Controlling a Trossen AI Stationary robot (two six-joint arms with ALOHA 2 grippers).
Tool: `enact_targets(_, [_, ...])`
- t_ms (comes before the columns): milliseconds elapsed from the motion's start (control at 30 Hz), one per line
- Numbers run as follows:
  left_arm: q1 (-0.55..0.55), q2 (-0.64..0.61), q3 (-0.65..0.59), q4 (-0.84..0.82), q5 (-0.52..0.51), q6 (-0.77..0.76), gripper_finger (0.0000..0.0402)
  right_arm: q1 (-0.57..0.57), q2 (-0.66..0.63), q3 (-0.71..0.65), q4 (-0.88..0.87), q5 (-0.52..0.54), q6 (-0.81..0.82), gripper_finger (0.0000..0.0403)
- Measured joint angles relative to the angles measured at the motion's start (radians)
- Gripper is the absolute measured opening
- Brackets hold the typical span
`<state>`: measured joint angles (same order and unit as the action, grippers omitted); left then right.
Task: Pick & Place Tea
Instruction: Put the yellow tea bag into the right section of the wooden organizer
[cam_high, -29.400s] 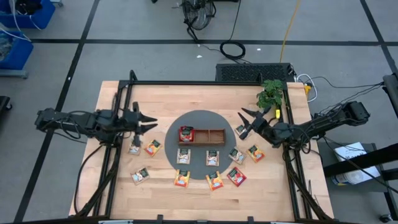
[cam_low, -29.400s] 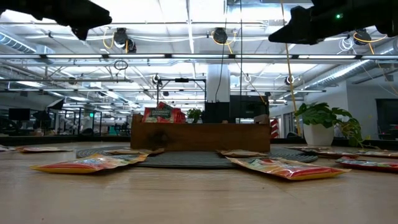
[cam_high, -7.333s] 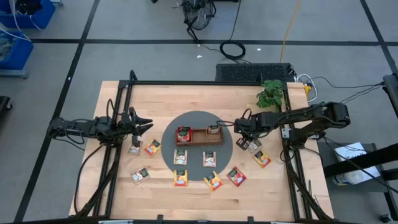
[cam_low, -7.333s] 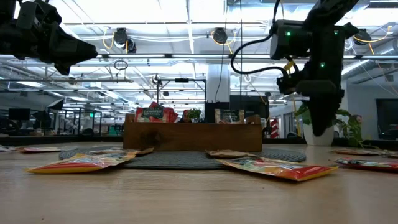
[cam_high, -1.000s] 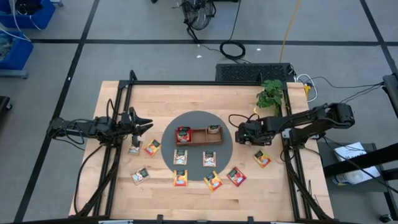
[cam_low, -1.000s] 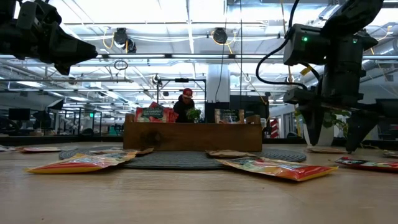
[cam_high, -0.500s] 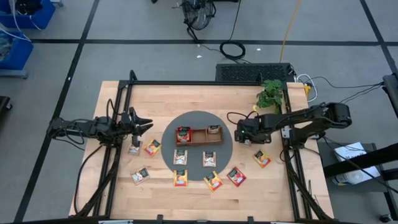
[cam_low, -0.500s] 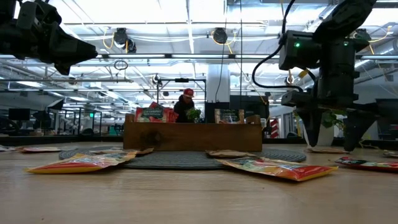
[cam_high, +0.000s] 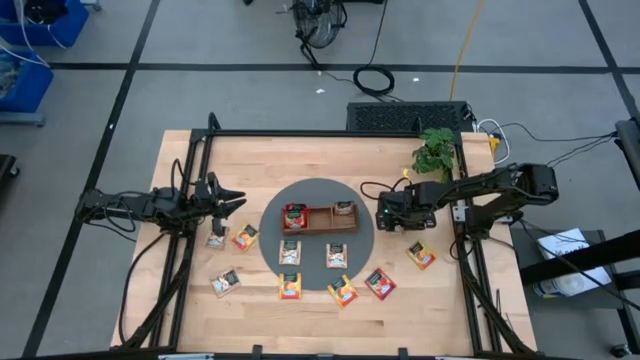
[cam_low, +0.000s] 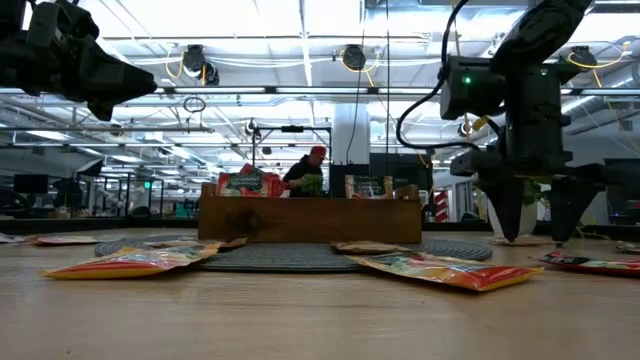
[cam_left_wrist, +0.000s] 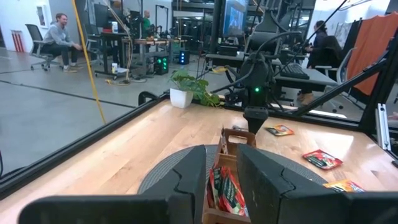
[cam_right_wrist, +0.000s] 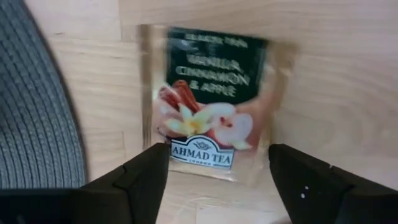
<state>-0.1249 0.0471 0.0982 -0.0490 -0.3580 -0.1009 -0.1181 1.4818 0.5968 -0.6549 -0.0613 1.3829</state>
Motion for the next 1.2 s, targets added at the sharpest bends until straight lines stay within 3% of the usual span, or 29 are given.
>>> enact_targets(367, [0.0,0.0,0.0,0.0,0.0,0.0,0.0093,0.0,0.001,0.0,-0.006,0.011,-0.045,0.0161])
enact_targets(700, [0.0,0.0,0.0,0.0,0.0,0.0,0.0093,0.03,-0.015,-0.004,0.022,0.05,-0.147,0.0024])
enact_targets(833, [0.0,0.0,0.0,0.0,0.0,0.0,0.0093,0.07,-0.075,-0.007,0.025,0.128,-0.144,0.0024])
enact_targets(1000, [0.0,0.0,0.0,0.0,0.0,0.0,0.0093,0.151,-0.212,-0.013,0.003,0.299,-0.075,0.0024])
enact_targets(1200, [0.0,0.0,0.0,0.0,0.0,0.0,0.0093,0.242,-0.312,-0.008,0.208,0.565,-0.078,0.0024])
